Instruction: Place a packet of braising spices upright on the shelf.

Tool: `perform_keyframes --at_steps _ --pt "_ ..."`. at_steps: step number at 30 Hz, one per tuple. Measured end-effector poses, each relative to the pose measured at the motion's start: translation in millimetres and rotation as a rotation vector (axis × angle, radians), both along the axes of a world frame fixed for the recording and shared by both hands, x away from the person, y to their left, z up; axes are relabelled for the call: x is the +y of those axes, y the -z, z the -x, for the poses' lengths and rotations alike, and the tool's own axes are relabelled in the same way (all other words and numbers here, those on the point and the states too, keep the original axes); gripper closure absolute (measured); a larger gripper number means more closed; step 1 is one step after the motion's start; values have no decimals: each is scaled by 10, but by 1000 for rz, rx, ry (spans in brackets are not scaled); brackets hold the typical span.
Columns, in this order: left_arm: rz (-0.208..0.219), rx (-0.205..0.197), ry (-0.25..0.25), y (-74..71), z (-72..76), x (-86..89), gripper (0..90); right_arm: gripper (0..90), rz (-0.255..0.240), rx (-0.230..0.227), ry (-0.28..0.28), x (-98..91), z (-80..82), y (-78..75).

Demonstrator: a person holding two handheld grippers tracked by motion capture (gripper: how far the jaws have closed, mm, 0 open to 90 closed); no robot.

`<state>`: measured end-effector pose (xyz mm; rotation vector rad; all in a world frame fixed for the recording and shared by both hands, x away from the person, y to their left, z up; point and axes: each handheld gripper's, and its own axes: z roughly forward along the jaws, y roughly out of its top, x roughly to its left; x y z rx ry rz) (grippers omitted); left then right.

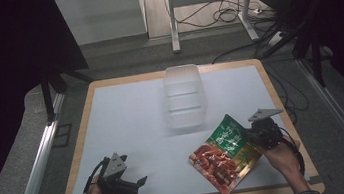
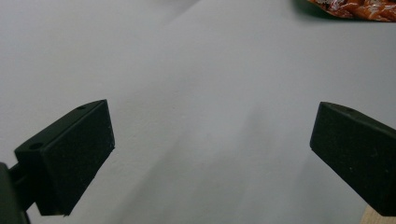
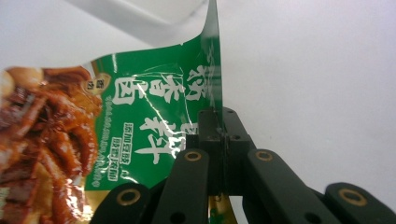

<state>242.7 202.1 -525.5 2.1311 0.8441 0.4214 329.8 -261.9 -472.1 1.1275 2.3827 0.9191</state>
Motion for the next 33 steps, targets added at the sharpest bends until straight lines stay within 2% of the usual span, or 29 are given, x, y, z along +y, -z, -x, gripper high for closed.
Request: perform_keyframes --at_steps 6,13,26,33 --pt "15 14 -4 -7 -9 -2 0 887 -19 -6 -21 38 27 -193" --pt "23 15 -6 -19 -21 5 0 886 -19 -25 -75 167 31 -423" --pt "28 16 -8 -24 -21 2 0 886 -87 -58 -153 292 102 -945" --pt "24 18 -6 -23 -21 -5 0 888 -92 -81 -171 310 154 -1125"
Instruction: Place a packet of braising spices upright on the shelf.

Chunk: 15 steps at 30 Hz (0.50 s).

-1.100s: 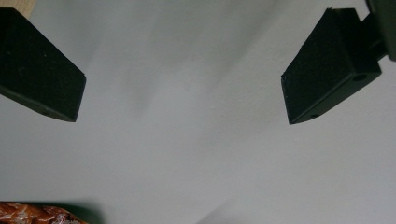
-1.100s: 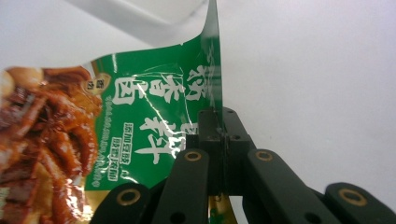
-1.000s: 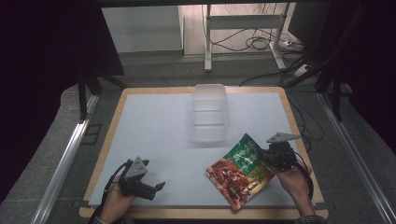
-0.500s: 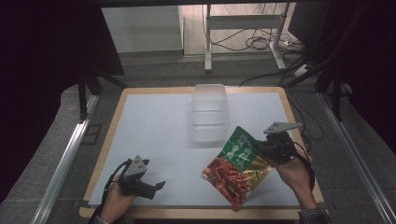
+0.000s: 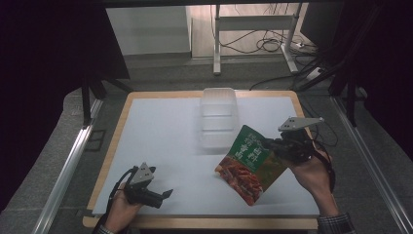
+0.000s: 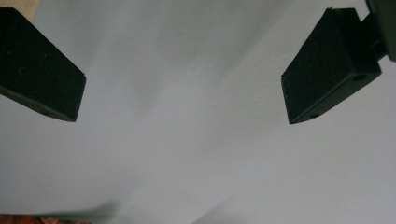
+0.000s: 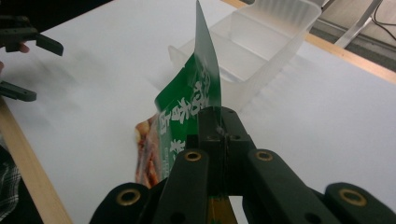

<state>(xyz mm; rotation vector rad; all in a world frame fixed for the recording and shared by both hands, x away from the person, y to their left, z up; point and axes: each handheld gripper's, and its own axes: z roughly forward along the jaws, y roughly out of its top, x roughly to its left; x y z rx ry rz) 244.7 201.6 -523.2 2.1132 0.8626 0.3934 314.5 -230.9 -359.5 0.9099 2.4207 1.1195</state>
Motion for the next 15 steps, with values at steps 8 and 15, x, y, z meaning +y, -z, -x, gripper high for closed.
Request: perform_keyframes --at_steps 8,15 --pt "2 -2 -1 -3 0 5 0 888 25 -27 -12 24 51 -203" --pt "15 -3 -8 -12 -2 21 0 888 49 -42 6 -14 55 -310"
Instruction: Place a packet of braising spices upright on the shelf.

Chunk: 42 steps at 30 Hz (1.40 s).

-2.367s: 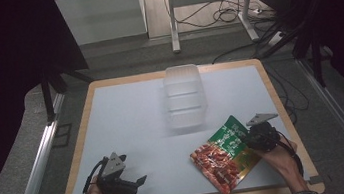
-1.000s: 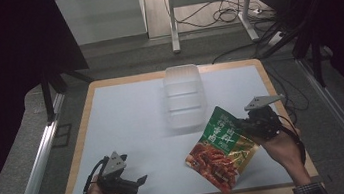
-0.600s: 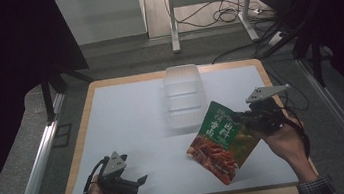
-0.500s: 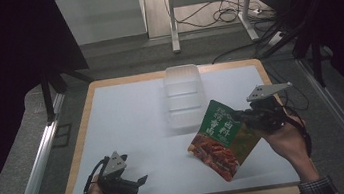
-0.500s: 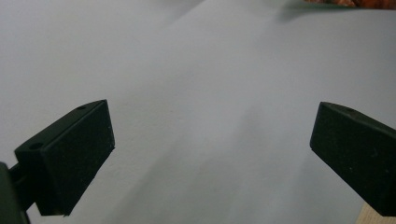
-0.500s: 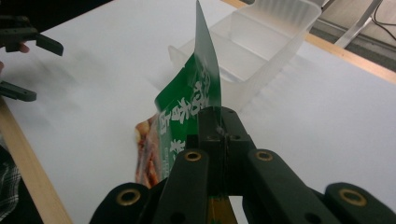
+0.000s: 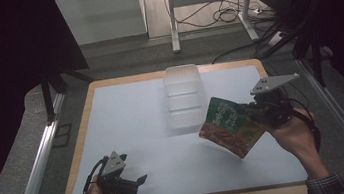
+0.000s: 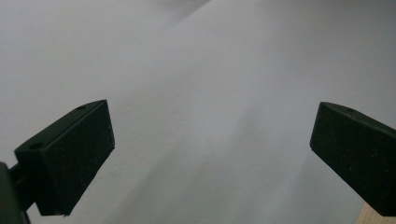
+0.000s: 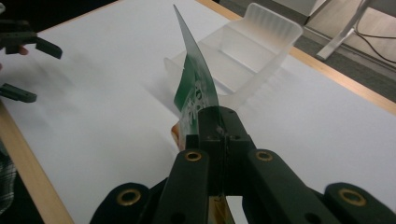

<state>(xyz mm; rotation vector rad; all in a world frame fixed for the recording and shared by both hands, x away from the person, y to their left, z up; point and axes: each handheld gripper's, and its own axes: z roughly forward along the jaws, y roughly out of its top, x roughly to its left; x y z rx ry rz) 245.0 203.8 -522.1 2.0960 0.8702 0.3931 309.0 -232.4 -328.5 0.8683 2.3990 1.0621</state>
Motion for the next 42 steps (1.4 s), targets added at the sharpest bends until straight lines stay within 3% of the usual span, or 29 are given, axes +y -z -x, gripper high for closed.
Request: perform_keyframes --at_steps 9,19,42 --pt "20 2 -9 -9 -3 18 0 889 1 -4 56 -136 -90 -87" --pt "24 6 -7 -11 -5 22 0 890 -30 -15 95 -278 -186 -201" --pt "12 9 -1 -8 -6 9 0 890 -75 -61 158 -260 -634 -557"
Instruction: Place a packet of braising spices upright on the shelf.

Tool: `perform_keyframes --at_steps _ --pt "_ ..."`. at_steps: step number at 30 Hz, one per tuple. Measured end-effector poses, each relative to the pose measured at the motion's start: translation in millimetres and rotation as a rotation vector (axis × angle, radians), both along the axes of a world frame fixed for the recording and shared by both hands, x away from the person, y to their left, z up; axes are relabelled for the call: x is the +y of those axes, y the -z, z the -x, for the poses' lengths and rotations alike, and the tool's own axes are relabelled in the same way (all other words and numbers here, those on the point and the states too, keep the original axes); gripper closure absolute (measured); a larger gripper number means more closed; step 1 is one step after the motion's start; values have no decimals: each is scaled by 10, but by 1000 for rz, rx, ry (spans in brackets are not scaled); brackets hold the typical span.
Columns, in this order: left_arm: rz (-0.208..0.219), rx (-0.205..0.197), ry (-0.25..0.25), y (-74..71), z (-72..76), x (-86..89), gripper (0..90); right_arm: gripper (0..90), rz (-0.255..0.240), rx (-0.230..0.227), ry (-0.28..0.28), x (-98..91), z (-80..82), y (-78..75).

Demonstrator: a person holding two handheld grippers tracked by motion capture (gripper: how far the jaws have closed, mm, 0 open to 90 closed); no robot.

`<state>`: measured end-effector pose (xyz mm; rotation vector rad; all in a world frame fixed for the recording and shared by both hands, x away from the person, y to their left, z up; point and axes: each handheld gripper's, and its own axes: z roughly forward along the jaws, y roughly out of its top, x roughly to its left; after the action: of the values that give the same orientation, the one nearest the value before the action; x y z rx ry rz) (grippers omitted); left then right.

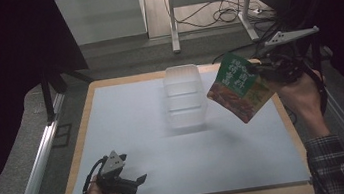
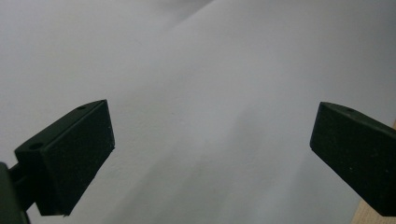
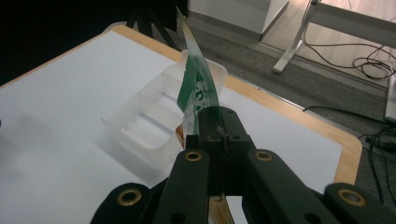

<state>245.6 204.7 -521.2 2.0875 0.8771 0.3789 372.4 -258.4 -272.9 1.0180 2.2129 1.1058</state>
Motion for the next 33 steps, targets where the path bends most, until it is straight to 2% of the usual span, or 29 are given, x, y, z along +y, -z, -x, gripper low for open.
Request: perform_keyframes --at_steps 11,18,25,33 --pt "-5 0 2 -2 -2 6 0 890 -28 -30 -18 195 -267 -156" --pt "0 2 0 -5 1 6 0 891 -62 -52 -51 425 -444 -267" --pt "1 1 1 -6 1 5 0 891 -91 -65 -76 615 -589 -300" --pt "1 0 0 -9 0 11 0 891 -99 -86 -107 869 -795 -275"
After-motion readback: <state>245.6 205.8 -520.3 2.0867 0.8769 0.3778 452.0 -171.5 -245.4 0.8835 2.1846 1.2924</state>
